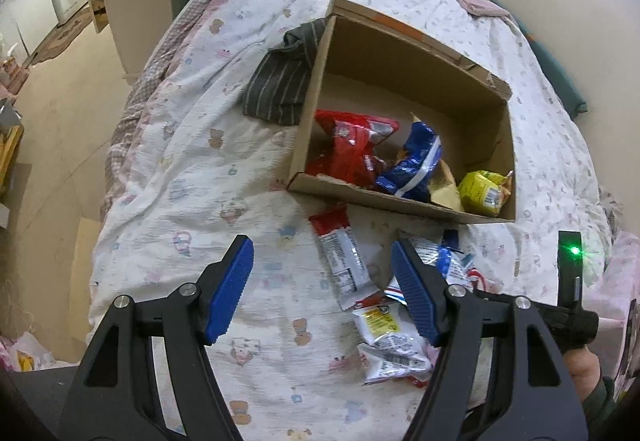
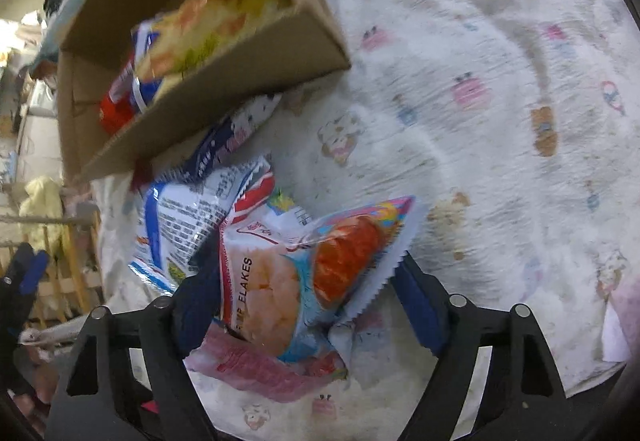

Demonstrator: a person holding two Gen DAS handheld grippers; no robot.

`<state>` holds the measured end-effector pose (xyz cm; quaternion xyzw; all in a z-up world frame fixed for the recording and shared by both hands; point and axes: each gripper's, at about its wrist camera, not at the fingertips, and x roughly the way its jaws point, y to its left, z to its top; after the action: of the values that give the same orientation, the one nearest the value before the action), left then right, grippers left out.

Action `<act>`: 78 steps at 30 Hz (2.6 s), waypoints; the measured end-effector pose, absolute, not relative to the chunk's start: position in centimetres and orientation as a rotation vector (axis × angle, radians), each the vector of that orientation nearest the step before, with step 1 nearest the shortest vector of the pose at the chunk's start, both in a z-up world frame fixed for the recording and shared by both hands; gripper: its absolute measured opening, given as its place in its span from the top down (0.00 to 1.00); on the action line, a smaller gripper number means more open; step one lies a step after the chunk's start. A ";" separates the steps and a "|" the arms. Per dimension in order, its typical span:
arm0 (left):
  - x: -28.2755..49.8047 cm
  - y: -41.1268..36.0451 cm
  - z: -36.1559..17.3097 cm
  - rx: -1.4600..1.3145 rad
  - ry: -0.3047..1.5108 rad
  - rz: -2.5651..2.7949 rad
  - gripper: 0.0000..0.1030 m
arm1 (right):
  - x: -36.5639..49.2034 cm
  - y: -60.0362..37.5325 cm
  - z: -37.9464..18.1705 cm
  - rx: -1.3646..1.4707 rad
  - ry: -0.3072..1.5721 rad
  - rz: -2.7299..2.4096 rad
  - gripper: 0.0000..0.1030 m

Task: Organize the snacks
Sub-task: 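Grasp the white pack with yellow label with the left gripper while the right holds the shrimp bag, then carry both bags over the box and open both grippers to drop them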

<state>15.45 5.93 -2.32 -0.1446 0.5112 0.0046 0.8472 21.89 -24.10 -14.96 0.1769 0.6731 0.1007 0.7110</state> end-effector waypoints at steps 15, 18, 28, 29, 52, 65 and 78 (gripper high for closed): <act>16.0 5.6 -3.5 -0.325 1.125 0.013 0.34 | 21.2 -26.8 -13.0 0.322 1.369 0.228 0.48; 16.3 4.4 -4.3 -0.306 1.164 0.000 0.34 | 20.7 -28.9 -11.8 0.339 1.309 0.187 0.48; 16.6 -0.6 -10.2 -0.250 1.449 -0.126 0.34 | 19.6 -31.6 -7.9 0.403 1.133 0.207 0.48; 16.4 -1.1 -10.9 -0.245 1.475 -0.140 0.34 | 19.6 -31.6 -7.9 0.406 1.136 0.212 0.48; 14.2 -4.6 -11.5 -0.212 1.533 -0.278 0.58 | 19.6 -30.1 -7.8 0.415 1.168 0.284 0.48; 13.3 2.3 -3.8 -0.213 1.311 -0.063 0.58 | 18.7 -29.0 -4.9 0.426 1.098 0.372 0.48; 18.8 3.8 3.6 -0.256 1.011 -0.056 0.57 | 22.5 -27.4 -0.5 0.424 0.954 0.446 0.47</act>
<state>18.78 3.82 3.60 -0.1221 0.4829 -0.0266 0.8667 22.50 -27.41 -0.47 0.2007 0.4516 0.2114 0.8433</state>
